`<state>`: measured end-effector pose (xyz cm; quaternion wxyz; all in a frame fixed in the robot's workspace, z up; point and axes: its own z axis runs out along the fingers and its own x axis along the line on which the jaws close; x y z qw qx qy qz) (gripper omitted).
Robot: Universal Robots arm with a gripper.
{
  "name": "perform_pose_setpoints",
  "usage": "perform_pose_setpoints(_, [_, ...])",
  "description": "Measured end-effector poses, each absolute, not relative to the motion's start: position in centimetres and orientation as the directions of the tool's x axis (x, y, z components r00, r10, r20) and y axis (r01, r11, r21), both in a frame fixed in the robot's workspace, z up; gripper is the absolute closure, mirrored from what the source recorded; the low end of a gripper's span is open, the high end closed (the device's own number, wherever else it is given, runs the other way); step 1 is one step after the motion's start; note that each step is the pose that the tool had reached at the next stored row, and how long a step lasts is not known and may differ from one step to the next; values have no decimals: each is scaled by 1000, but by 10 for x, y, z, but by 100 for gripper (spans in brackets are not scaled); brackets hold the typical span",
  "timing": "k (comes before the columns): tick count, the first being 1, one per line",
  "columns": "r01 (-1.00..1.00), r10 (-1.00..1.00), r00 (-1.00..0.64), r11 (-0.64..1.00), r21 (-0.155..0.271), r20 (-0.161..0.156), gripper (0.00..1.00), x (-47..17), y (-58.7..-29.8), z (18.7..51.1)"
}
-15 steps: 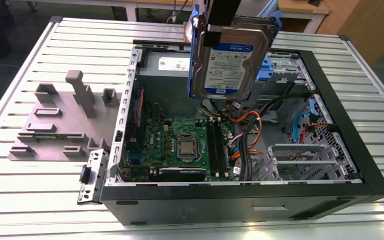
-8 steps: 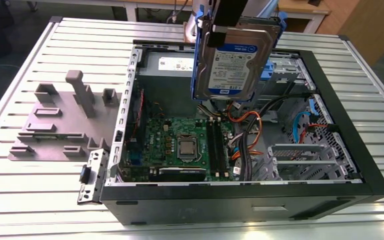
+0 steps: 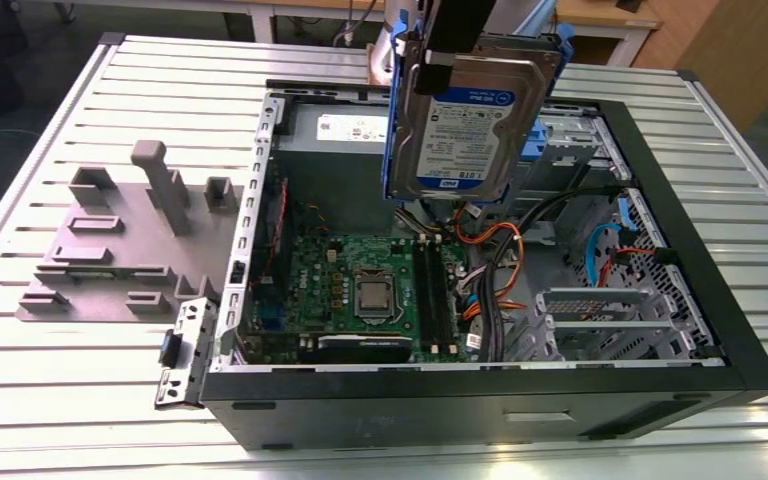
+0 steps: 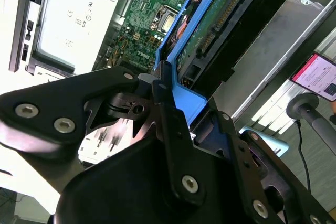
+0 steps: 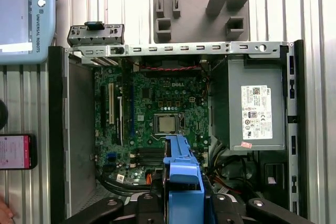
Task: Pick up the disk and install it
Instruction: 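Insert the disk into the insertion slot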
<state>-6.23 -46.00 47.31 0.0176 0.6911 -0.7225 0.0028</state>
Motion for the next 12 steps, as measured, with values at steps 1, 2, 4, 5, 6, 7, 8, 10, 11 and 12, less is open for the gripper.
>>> perform_pose_setpoints(1, [-999, -999, -44, 45, 20, 29, 64, -62, -460, 473])
perform_pose_setpoints(2, [-999, -999, -44, 45, 20, 29, 64, -62, -460, 473])
perform_pose_setpoints(4, [-999, -999, -44, 45, 20, 29, 64, -62, -460, 473])
perform_pose_setpoints(5, [-999, -999, -44, 45, 20, 29, 64, -62, -460, 473])
perform_pose_setpoints(6, [-999, -999, -44, 45, 20, 29, 64, -62, -460, 473])
perform_pose_setpoints(7, [-999, -999, -44, 45, 20, 29, 64, -62, -460, 473])
perform_pose_setpoints(8, [-999, -999, -44, 45, 20, 29, 64, -62, -460, 473])
perform_pose_setpoints(10, [-999, -999, -44, 45, 20, 30, 64, -62, -461, 473])
perform_pose_setpoints(11, [-999, -999, -44, 45, 20, 30, 64, -62, -461, 473])
perform_pose_setpoints(12, [-999, -999, -44, 45, 20, 30, 64, -62, -462, 473])
